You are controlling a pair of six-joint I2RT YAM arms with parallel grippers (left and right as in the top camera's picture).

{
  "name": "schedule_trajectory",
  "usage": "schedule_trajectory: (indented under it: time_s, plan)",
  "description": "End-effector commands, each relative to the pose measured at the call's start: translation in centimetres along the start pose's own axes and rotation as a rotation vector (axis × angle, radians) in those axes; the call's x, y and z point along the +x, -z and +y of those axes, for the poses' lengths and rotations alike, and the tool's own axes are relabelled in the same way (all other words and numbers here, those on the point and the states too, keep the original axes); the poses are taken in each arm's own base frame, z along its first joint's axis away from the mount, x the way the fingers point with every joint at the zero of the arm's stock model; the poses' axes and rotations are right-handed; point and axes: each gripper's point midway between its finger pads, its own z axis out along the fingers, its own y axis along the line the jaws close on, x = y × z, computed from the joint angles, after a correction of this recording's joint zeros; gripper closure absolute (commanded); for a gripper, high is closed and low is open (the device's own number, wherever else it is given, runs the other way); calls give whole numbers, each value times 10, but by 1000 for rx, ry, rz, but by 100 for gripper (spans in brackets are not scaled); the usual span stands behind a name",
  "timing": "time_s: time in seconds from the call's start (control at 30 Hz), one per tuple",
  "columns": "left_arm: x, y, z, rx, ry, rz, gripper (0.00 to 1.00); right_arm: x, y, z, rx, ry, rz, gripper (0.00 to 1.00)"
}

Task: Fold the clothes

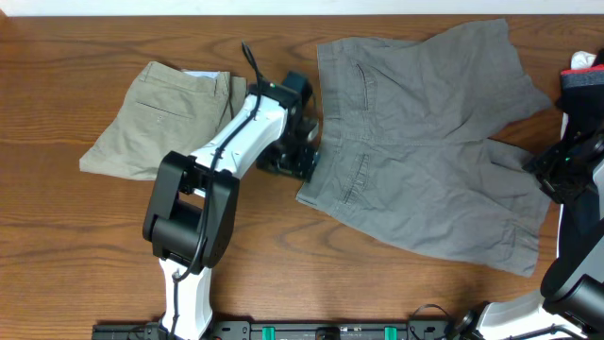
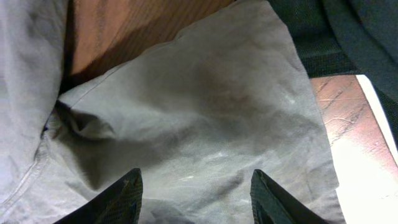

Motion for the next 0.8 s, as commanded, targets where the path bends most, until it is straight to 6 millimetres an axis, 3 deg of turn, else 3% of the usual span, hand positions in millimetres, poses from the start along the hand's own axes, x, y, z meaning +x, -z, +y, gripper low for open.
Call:
schedule_trajectory:
  time_s: [0.0,0.33,0.47,0.63,0.77]
  plan:
    - [20,-20,-6,67,8,80,25,6,-2,5,-22,-6,24,46]
    - [3,-30,-4,69,-12,0,26,27,3,29,-175,14,125,44]
    - [12,-30,-11,106,4,35,47,35,5,34,-207,28,157,44]
    - [32,-28,-13,122,28,116,51,43,6,31,-198,44,190,45]
    - [36,-26,-22,173,17,133,67,45,6,29,-196,43,198,45]
